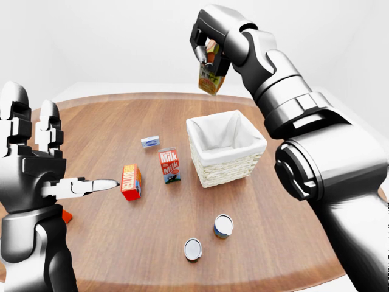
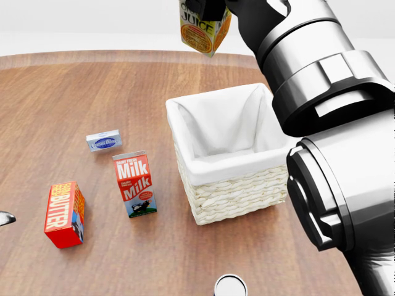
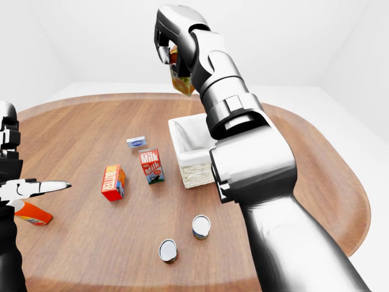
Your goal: Pick up the orange juice, and put it in the basket.
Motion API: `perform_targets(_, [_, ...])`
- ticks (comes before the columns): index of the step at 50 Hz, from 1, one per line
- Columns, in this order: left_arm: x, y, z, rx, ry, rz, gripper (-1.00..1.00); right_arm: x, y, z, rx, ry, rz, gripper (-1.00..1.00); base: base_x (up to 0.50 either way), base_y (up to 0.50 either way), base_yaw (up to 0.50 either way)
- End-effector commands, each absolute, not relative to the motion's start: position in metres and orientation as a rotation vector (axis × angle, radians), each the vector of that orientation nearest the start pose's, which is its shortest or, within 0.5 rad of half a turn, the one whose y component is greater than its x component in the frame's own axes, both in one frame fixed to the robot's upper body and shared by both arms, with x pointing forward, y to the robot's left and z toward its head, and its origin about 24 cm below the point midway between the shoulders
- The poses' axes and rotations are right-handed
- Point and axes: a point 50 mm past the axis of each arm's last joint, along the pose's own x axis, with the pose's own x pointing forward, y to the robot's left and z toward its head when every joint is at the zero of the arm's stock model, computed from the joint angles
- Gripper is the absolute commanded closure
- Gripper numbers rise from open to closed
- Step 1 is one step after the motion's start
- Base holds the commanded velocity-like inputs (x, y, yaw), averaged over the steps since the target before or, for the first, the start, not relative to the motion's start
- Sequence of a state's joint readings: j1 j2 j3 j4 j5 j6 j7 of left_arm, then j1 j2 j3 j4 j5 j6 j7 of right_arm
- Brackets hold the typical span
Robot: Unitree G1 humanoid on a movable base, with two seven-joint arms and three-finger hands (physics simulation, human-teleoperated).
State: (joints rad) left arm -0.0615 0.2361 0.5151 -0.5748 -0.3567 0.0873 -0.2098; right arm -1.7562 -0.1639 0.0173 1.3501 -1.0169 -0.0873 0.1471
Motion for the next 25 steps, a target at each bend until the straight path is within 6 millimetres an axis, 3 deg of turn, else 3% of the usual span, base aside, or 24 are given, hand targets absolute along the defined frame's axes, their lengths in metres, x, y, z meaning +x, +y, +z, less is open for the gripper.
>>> perform_targets(1, [0.204,0.256,0.204,0.068,-0.652,0.101,-1.0,0.414,-0.053,0.352,-1.344,-0.456,0.079,1.0,0.0,0.0,0.0])
perform_targets(25, [0.202,0.256,0.205,0.07,-0.659,0.1,-1.0,0.422,-0.058,0.32,-1.427,-0.435,0.039,1.0,0.0,0.0,0.0])
